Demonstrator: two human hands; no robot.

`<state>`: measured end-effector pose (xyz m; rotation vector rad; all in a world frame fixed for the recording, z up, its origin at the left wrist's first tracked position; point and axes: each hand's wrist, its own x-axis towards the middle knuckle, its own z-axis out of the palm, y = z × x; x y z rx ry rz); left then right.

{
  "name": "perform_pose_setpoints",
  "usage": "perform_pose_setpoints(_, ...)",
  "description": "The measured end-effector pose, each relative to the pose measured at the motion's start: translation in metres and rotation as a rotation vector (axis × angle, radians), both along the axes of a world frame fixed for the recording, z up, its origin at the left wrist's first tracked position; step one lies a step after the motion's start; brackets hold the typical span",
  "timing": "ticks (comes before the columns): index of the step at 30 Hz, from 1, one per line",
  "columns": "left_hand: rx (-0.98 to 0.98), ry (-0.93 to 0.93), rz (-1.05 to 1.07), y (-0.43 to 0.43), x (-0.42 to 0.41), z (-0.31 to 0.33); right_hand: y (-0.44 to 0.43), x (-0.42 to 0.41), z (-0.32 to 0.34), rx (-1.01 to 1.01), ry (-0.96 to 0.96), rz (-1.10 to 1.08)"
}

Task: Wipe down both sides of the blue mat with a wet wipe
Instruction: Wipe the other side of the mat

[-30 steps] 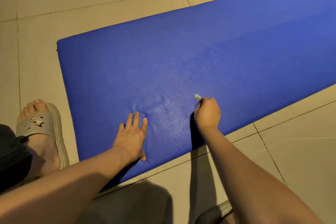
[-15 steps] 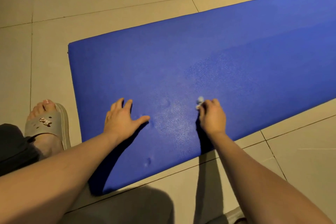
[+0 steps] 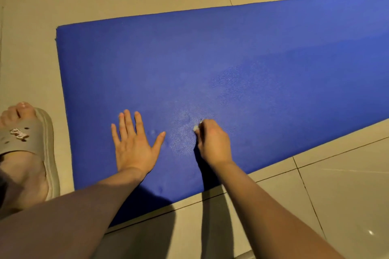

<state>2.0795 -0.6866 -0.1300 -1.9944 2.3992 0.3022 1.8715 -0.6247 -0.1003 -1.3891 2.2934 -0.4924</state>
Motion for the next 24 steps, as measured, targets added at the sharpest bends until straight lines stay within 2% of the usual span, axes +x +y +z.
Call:
perform_pose_setpoints(4, -0.005, -0.006, 0.002, 0.000, -0.002, 0.002, -0.006, -0.069, -0.002, 0.076, 0.128, -0.230)
perform_pose_setpoints(8, -0.005, -0.003, 0.011, 0.000, -0.002, 0.002, -0.015, -0.059, -0.002, 0.083, 0.052, -0.367)
perform_pose_setpoints(11, -0.006, 0.004, 0.019, -0.001, -0.003, 0.003, -0.012, -0.002, 0.002, 0.053, -0.063, -0.297)
perform_pose_setpoints(14, -0.003, 0.012, 0.012, -0.001, -0.003, 0.000, -0.009, 0.027, 0.010, 0.079, -0.131, -0.040)
perform_pose_setpoints(17, 0.001, 0.021, 0.012, -0.001, -0.003, 0.000, -0.017, 0.000, 0.018, 0.161, 0.006, 0.200)
perform_pose_setpoints(19, 0.014, 0.006, 0.010, -0.002, -0.002, 0.000, -0.025, -0.033, 0.020, 0.224, 0.140, 0.220)
perform_pose_setpoints(21, 0.018, 0.001, 0.000, -0.002, -0.002, 0.000, -0.033, -0.067, 0.021, 0.271, 0.248, 0.124)
perform_pose_setpoints(24, 0.021, 0.005, -0.016, -0.004, -0.002, 0.000, -0.043, -0.094, 0.020, 0.313, 0.286, -0.102)
